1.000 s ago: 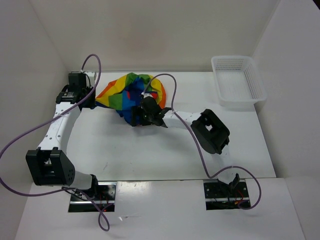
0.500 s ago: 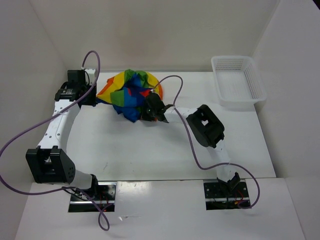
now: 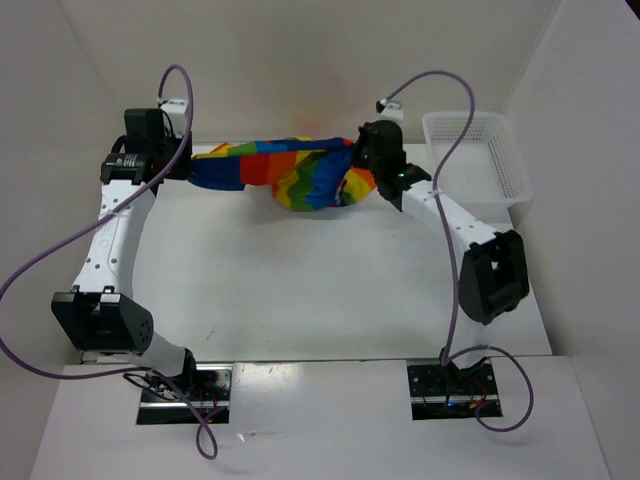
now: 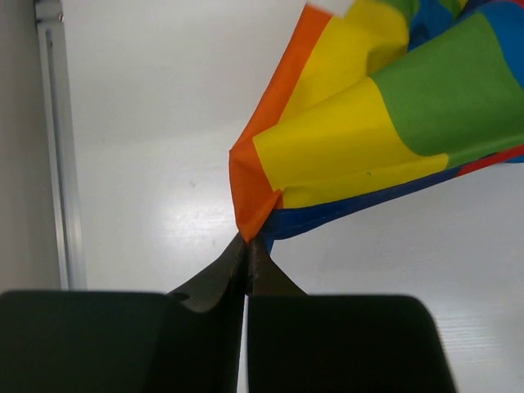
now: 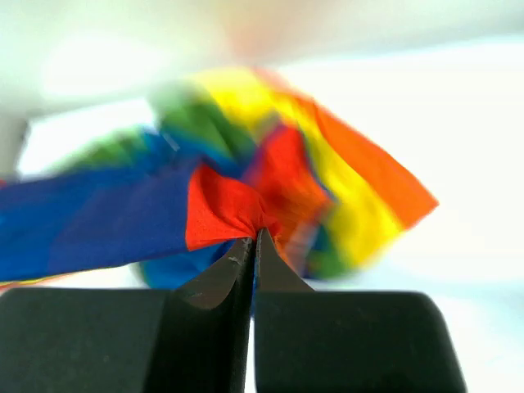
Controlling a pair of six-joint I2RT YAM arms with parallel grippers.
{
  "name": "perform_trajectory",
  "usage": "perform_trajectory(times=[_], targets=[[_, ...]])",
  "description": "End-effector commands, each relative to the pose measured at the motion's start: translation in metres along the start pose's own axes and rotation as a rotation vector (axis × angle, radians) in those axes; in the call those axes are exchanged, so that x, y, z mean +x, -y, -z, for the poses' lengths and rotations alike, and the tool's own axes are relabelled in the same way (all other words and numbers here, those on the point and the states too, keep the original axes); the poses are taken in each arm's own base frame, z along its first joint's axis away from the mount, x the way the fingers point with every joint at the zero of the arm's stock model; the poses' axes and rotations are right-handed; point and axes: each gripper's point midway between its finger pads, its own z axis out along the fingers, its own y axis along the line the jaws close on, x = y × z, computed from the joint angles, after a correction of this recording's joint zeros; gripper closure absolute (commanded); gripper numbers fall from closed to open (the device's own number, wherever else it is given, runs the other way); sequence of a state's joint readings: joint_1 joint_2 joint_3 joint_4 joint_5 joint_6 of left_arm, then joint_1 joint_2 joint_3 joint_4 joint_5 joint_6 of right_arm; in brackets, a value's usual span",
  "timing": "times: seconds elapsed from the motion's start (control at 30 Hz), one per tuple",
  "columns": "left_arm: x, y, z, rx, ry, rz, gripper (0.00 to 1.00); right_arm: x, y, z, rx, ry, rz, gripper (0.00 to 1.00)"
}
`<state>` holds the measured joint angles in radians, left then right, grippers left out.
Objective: Fold and stack the shorts
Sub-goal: Flatten the shorts out
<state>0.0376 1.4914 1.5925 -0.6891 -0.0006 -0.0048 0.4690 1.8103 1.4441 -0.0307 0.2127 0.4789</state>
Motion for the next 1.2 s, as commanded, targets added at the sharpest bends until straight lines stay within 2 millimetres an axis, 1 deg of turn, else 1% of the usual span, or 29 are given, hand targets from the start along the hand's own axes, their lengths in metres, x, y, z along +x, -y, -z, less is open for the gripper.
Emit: perform_trajectory(times=[0.0,0.03,0.13,0.17,0.2,0.23,0.27,0.3,0.33,0.37,0.4,0.43,0.47,0.5,0.53,0.57,0.63,0.67,0.7,0.73,0.77,0.8,0.83,0.87,0.93,0.97,1.0,1.03,1.17], targets=[[-0.034,0.0,0.008,0.005,0.07,-0.009,1.0,-0.094,0.007,0.044,0.072,0.215,0.21,1.0],[-0.029,0.007,0.008,0.025,0.051,-0.015,1.0,-0.11,0.005,0.059,0.074,0.254,0.225,1.0],[-0.016,0.024,0.015,0.066,0.033,-0.035,1.0,-0.108,0.008,0.08,0.063,0.21,0.317,1.0],[-0.008,0.029,0.015,0.076,0.017,-0.041,1.0,-0.097,0.012,0.082,0.057,0.167,0.342,1.0],[0.017,0.03,0.007,0.079,-0.042,-0.04,1.0,-0.077,0.016,0.083,0.045,0.102,0.358,1.0],[0.027,0.028,0.011,0.071,-0.053,-0.04,1.0,-0.046,0.013,0.091,0.002,-0.008,0.388,1.0],[0.041,0.026,0.01,0.055,-0.081,-0.04,1.0,-0.024,0.013,0.096,-0.016,-0.073,0.366,1.0],[0.052,0.026,0.015,0.056,-0.092,-0.04,1.0,0.017,0.023,0.1,-0.023,-0.178,0.372,0.93],[0.082,0.025,0.01,0.047,-0.158,-0.04,1.0,0.044,0.018,0.109,-0.047,-0.238,0.372,0.6],[0.094,0.026,0.011,0.048,-0.177,-0.04,1.0,0.054,0.018,0.123,-0.062,-0.259,0.344,0.48],[0.1,0.032,0.017,0.071,-0.174,-0.046,1.0,0.082,0.029,0.131,-0.047,-0.322,0.273,0.42],[0.108,0.034,0.018,0.081,-0.189,-0.045,1.0,0.092,0.028,0.14,-0.066,-0.346,0.222,0.3],[0.125,0.04,0.017,0.101,-0.222,-0.051,1.0,0.077,0.02,0.153,-0.105,-0.281,0.16,0.28],[0.129,0.045,0.02,0.114,-0.221,-0.064,1.0,0.087,0.024,0.161,-0.09,-0.288,0.065,0.26],[0.138,0.048,0.02,0.122,-0.25,-0.07,1.0,0.083,0.021,0.168,-0.096,-0.268,0.008,0.26],[0.142,0.051,0.022,0.129,-0.252,-0.076,1.0,0.063,0.026,0.178,-0.089,-0.199,-0.075,0.26],[0.16,0.054,0.025,0.139,-0.3,-0.085,1.0,0.068,0.033,0.188,-0.049,-0.188,-0.263,0.24],[0.163,0.058,0.027,0.148,-0.3,-0.095,1.0,0.065,0.038,0.191,-0.02,-0.158,-0.32,0.22],[0.168,0.062,0.031,0.159,-0.307,-0.106,1.0,0.07,0.046,0.2,0.009,-0.153,-0.417,0.19],[0.18,0.066,0.031,0.175,-0.342,-0.112,1.0,0.071,0.049,0.202,0.023,-0.139,-0.46,0.15],[0.182,0.066,0.033,0.175,-0.338,-0.112,1.0,0.077,0.058,0.202,0.044,-0.129,-0.489,0.12],[0.18,0.07,0.036,0.186,-0.325,-0.124,1.0,0.058,0.05,0.2,-0.014,-0.058,-0.513,0.08],[0.185,0.076,0.036,0.208,-0.335,-0.133,1.0,0.049,0.043,0.199,-0.057,-0.032,-0.489,0.05],[0.185,0.076,0.036,0.208,-0.335,-0.133,1.0,0.028,0.035,0.201,-0.096,0.024,-0.46,0.01],[0.185,0.08,0.037,0.225,-0.335,-0.139,1.0,0.023,0.04,0.182,-0.039,0.034,-0.31,0.01],[0.185,0.08,0.037,0.225,-0.335,-0.139,1.0,0.007,0.035,0.177,-0.048,0.045,-0.271,0.01],[0.185,0.08,0.037,0.225,-0.335,-0.139,1.0,0.011,0.05,0.156,-0.003,0.008,-0.239,0.01],[0.183,0.081,0.036,0.225,-0.324,-0.139,1.0,0.001,0.051,0.148,-0.014,0.013,-0.217,0.01],[0.18,0.081,0.035,0.225,-0.323,-0.139,1.0,0.005,0.068,0.112,-0.003,-0.02,-0.251,0.01]])
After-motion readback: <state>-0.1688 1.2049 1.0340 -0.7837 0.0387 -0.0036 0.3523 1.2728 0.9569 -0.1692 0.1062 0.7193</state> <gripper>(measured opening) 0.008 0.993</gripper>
